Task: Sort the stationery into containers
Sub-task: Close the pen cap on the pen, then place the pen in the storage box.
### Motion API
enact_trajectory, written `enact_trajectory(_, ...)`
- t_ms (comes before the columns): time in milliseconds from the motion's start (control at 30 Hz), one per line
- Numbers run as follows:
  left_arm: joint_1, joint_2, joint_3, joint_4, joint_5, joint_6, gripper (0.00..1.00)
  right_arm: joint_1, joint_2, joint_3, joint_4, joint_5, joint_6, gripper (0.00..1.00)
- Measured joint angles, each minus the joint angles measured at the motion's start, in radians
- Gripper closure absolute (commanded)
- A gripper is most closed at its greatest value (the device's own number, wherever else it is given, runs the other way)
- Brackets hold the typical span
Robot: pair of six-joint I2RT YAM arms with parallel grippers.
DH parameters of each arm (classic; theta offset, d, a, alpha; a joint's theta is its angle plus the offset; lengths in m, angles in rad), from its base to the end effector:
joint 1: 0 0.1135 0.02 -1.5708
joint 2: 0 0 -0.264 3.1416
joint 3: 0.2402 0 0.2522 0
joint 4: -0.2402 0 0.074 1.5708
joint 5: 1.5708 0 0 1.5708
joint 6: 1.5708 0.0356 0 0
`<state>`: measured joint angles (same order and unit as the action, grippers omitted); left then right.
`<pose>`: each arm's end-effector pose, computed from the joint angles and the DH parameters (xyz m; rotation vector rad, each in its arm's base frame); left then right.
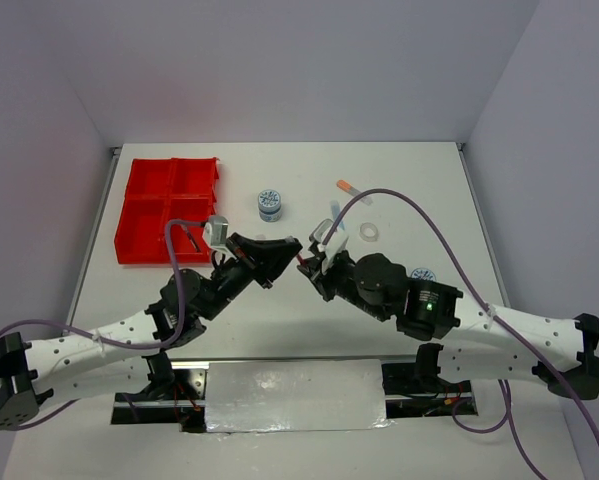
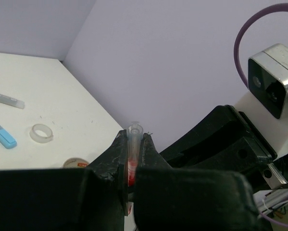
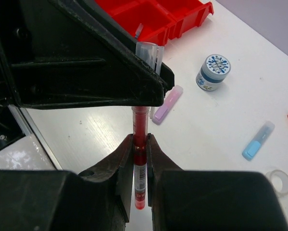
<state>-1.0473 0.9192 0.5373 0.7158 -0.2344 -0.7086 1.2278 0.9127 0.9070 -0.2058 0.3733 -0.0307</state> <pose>0.1132 -0.1796 0.3234 0.0074 1.3704 -1.3603 0.0824 0.1921 0.3585 -0.8270 1.5971 0.5321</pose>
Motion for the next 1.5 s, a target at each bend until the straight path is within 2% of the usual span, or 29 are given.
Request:
enact_trajectory(233,-0.009,0.034,0.002,0.039,-0.043,-0.003,1.00,-0.013,0.008,0.015,-0.023,0.004,0.019,1.00)
enact_trajectory(333,-0.024,-0.013,0.042,-0.085,-0.069,0.002,1.00,-0.021,0.001,0.008,-0.013,-0.046,0.027,1.00)
enact_trajectory(500,-0.068,-0.137,0.132,-0.333,-0.064,0.061,1.00,-0.011,-0.076,-0.106,0.190,-0.160,0.100,1.00)
enact_trajectory(533,-0.074,-0.148,0.154,-0.371,-0.056,0.078,0.96,-0.009,-0.086,-0.122,0.219,-0.172,0.114,1.00)
enact_trajectory(567,-0.078,-0.153,0.171,-0.399,-0.051,0.086,0.83,-0.008,-0.094,-0.133,0.244,-0.182,0.125,1.00)
enact_trajectory(633,-0.082,-0.156,0.200,-0.442,-0.044,0.109,0.66,-0.008,-0.102,-0.144,0.272,-0.197,0.145,1.00)
enact_trajectory(667,-0.083,-0.159,0.211,-0.462,-0.043,0.117,0.48,-0.007,-0.103,-0.145,0.277,-0.201,0.150,1.00)
enact_trajectory(733,-0.085,-0.174,0.220,-0.531,-0.039,0.136,0.36,-0.013,-0.104,-0.145,0.316,-0.173,0.155,1.00)
enact_trajectory(833,-0.091,-0.190,0.220,-0.613,-0.036,0.147,0.37,-0.025,-0.108,-0.144,0.386,-0.143,0.167,1.00)
enact_trajectory(933,-0.093,-0.193,0.220,-0.642,-0.032,0.163,0.53,-0.026,-0.103,-0.144,0.427,-0.141,0.179,1.00)
enact_trajectory(1000,-0.093,-0.192,0.224,-0.655,-0.031,0.174,0.52,-0.026,-0.100,-0.144,0.437,-0.143,0.187,1.00)
enact_trajectory(1100,-0.093,-0.190,0.229,-0.657,-0.029,0.188,0.42,-0.026,-0.093,-0.144,0.444,-0.145,0.194,1.00)
enact_trajectory(1133,-0.093,-0.193,0.229,-0.656,-0.027,0.190,0.35,-0.026,-0.090,-0.144,0.446,-0.145,0.195,1.00)
enact_trajectory(1233,-0.093,-0.219,0.229,-0.648,-0.008,0.210,0.27,-0.026,-0.075,-0.144,0.446,-0.145,0.198,1.00)
enact_trajectory(1367,-0.093,-0.299,0.226,-0.608,0.003,0.233,0.25,-0.026,-0.052,-0.144,0.446,-0.164,0.198,1.00)
enact_trajectory(1500,-0.093,-0.333,0.230,-0.560,-0.007,0.260,0.27,-0.018,-0.034,-0.145,0.446,-0.207,0.197,1.00)
